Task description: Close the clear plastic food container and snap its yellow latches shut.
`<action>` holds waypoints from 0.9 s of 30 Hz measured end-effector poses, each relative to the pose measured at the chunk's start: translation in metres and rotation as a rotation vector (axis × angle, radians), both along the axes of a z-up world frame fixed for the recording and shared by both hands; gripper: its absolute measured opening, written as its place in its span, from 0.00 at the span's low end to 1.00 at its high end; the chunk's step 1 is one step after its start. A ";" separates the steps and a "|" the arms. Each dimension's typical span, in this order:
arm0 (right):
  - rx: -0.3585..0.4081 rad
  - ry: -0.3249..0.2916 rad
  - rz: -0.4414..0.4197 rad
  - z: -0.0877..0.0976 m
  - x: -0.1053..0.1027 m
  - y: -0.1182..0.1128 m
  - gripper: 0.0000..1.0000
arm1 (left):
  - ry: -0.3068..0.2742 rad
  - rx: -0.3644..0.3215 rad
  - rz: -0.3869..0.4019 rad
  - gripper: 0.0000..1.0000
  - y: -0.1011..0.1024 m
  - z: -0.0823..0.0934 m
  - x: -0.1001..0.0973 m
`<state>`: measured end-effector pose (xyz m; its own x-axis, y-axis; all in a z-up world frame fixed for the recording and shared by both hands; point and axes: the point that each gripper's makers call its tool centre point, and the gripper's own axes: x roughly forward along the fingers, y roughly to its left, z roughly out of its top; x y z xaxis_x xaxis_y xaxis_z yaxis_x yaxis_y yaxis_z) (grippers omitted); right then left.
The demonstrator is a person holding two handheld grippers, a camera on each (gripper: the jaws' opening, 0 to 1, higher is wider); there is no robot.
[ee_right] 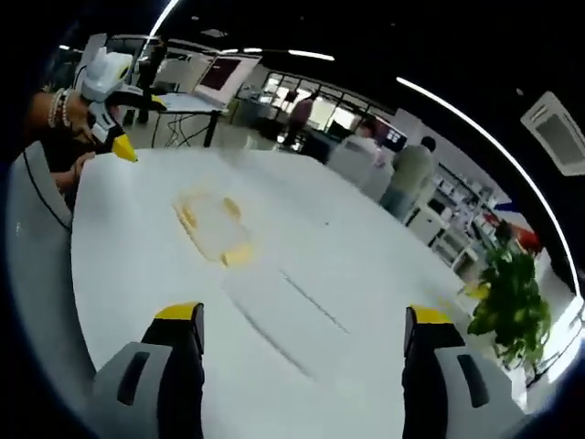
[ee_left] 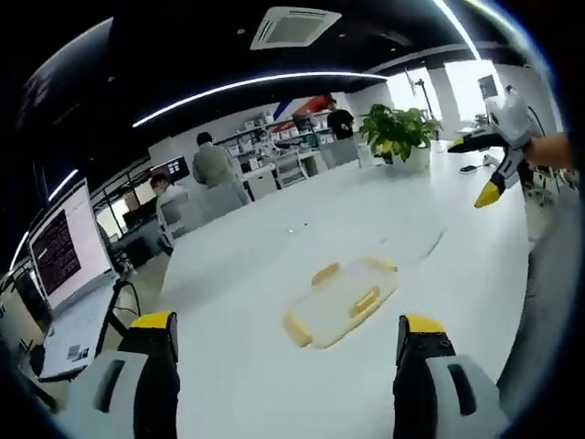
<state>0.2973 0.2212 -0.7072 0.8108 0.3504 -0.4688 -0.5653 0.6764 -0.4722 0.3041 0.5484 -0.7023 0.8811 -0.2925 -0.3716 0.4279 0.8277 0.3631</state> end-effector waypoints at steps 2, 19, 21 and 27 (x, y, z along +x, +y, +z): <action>-0.023 -0.015 0.033 0.001 0.007 0.009 0.88 | 0.003 0.029 0.001 0.95 0.003 -0.002 0.005; -0.118 0.001 0.194 -0.016 0.073 0.069 0.86 | 0.080 0.214 -0.121 0.92 0.005 -0.044 0.060; -0.133 0.016 0.208 -0.023 0.081 0.075 0.86 | 0.090 0.224 -0.135 0.92 0.004 -0.049 0.065; -0.163 0.058 0.259 -0.043 0.096 0.089 0.85 | 0.142 0.284 -0.182 0.91 0.002 -0.073 0.083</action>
<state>0.3935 0.3102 -0.7501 0.6747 0.4582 -0.5786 -0.7381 0.4244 -0.5246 0.3866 0.5509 -0.7756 0.7579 -0.3076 -0.5752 0.6216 0.6078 0.4941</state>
